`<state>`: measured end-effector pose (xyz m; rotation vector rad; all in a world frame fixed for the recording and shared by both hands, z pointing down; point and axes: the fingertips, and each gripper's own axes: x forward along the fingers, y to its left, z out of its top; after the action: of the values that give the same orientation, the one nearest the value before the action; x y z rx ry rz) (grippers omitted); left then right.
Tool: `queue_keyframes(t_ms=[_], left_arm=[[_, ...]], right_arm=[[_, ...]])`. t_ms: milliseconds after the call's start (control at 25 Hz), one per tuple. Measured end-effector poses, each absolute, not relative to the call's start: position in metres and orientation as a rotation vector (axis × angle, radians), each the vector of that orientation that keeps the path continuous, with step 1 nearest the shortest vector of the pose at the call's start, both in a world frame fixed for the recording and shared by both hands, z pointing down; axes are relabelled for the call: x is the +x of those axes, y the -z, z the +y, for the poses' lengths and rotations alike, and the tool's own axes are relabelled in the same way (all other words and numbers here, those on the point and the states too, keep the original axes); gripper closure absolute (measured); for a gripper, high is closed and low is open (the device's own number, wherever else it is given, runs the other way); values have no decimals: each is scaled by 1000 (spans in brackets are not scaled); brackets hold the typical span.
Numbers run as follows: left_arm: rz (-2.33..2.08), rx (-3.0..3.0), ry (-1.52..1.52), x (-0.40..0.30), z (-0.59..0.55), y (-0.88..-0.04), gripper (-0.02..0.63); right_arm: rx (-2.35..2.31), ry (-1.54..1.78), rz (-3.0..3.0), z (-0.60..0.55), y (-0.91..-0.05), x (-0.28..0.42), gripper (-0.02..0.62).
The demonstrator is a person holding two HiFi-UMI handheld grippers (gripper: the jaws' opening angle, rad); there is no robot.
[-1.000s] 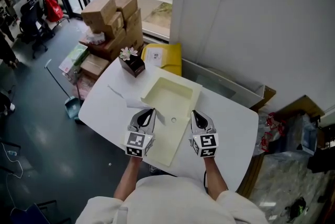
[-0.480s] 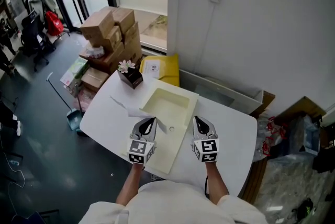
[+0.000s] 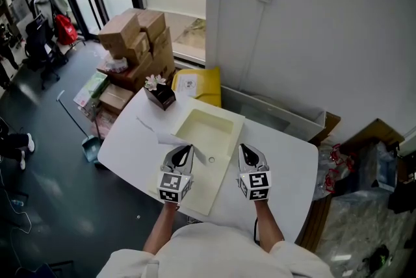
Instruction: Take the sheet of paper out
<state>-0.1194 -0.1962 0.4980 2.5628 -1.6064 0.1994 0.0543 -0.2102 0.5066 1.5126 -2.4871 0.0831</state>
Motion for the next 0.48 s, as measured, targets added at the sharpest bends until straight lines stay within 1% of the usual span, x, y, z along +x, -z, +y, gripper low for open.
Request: queue_keyframes(t_ms=[480], left_arm=[[-1598, 2569, -211, -117, -197, -499, 601]], right_arm=[[1513, -87, -2485, -209, -509, 55, 594]])
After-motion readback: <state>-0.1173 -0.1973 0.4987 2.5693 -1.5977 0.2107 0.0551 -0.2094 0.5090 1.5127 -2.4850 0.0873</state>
